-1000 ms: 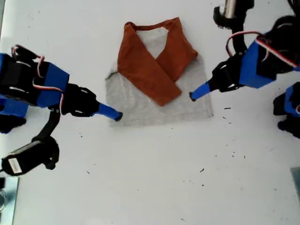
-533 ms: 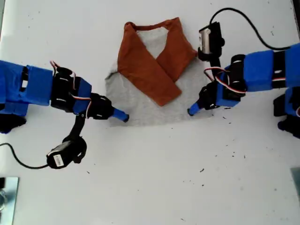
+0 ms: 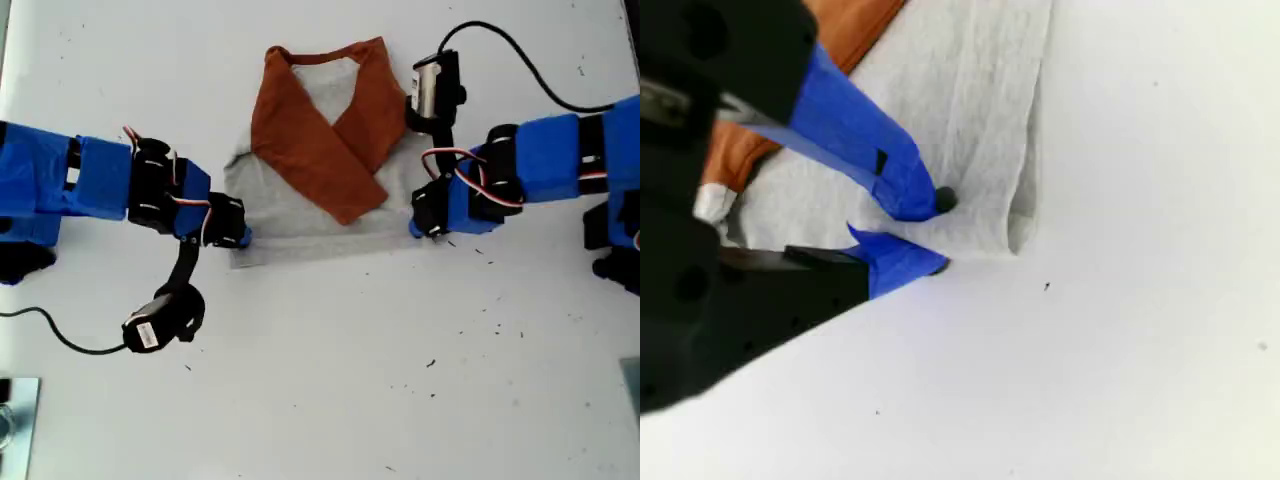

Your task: Fold t shirt

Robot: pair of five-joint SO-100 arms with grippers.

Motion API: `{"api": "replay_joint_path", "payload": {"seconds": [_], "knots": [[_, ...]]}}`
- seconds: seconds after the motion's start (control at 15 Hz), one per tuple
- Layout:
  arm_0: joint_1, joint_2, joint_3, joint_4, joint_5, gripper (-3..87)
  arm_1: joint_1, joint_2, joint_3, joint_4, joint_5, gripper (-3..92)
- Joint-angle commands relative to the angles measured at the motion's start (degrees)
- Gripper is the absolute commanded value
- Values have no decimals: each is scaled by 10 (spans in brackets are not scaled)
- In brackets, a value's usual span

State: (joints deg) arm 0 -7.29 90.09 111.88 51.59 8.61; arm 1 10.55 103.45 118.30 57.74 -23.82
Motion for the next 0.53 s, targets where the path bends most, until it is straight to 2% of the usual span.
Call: {"api": "replay_joint_path", "payload": {"seconds": [0.0,0.2,0.33,0.47], "knots": [[49,33,-40,22,7,-3,-49,85,2,39,-11,32],[145,77,-40,21,-27,-3,-163,214,20,64,26,32],[210,76,-40,11,-67,-3,-242,207,-8,68,62,32],[237,86,-55,-3,-72,-3,-255,201,-43,58,56,32]]}}
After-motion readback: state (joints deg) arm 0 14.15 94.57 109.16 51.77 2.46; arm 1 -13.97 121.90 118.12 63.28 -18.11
